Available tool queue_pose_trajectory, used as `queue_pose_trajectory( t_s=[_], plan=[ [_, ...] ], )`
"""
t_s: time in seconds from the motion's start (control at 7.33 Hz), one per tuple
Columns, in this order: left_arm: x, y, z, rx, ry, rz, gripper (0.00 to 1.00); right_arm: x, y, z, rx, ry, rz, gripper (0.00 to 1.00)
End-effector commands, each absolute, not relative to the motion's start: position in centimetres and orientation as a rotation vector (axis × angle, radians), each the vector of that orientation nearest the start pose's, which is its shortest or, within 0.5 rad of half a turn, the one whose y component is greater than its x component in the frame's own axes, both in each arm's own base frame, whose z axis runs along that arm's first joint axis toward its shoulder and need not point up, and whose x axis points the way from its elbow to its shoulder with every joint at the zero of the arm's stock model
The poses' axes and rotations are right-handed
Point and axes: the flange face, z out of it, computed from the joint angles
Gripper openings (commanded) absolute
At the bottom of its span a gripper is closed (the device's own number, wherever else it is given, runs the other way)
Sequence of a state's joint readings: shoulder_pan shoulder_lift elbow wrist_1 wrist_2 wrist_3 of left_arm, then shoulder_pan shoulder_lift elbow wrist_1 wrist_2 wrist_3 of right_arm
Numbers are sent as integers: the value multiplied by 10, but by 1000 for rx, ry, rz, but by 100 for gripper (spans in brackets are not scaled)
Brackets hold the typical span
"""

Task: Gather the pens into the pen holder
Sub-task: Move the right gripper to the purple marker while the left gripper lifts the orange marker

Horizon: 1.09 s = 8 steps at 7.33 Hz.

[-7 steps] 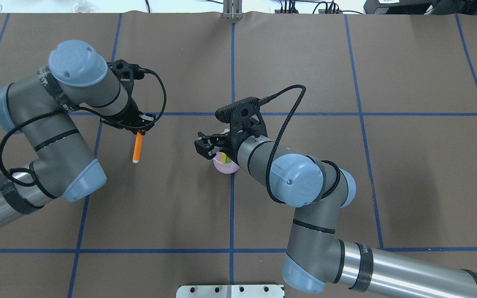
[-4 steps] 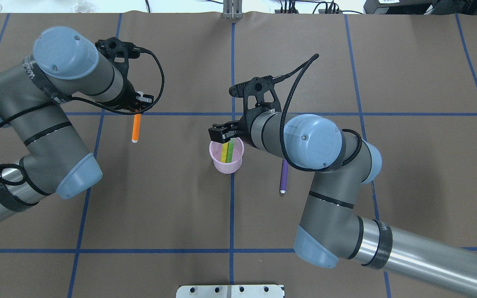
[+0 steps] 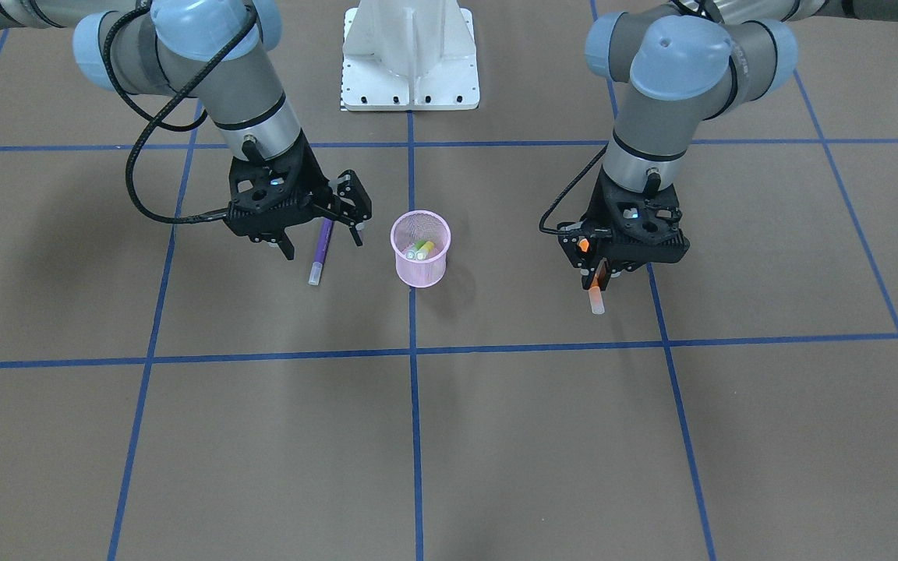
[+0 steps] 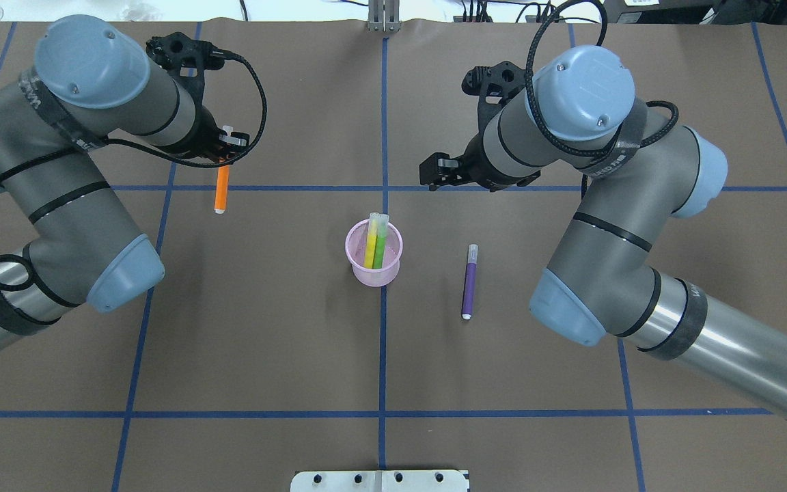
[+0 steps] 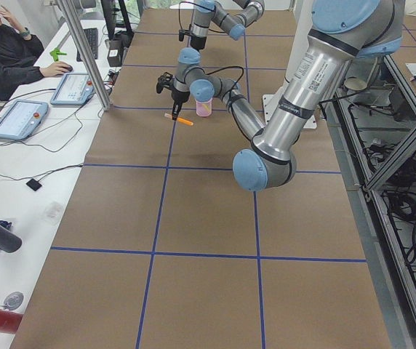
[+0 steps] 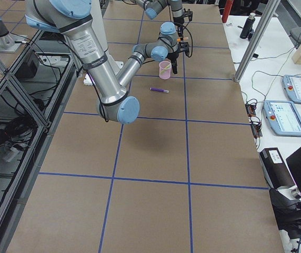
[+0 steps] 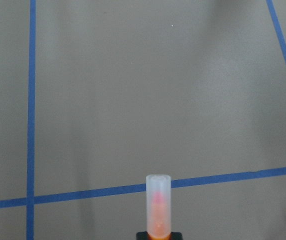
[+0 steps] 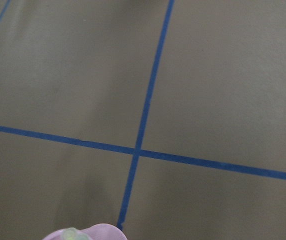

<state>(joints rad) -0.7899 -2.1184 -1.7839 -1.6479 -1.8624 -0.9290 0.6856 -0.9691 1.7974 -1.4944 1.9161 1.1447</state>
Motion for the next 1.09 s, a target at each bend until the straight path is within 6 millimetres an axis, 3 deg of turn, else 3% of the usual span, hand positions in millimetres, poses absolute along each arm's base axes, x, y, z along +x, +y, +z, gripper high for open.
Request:
queue_pose_trajectory(
  t_s=[0.0, 0.27, 0.55, 0.95],
  plan=[
    [374, -535, 224, 376, 843, -21, 0, -433, -487, 227, 40, -816, 237, 99],
    [368, -531, 198, 483, 953, -5, 0, -447, -488, 252, -79, -762, 256, 99],
    [366, -530, 188, 547, 993, -1, 0, -463, -495, 275, -112, -724, 270, 99],
    [368, -532, 176, 565, 1002, 10, 0, -491, -480, 283, -107, -731, 197, 97]
  ],
)
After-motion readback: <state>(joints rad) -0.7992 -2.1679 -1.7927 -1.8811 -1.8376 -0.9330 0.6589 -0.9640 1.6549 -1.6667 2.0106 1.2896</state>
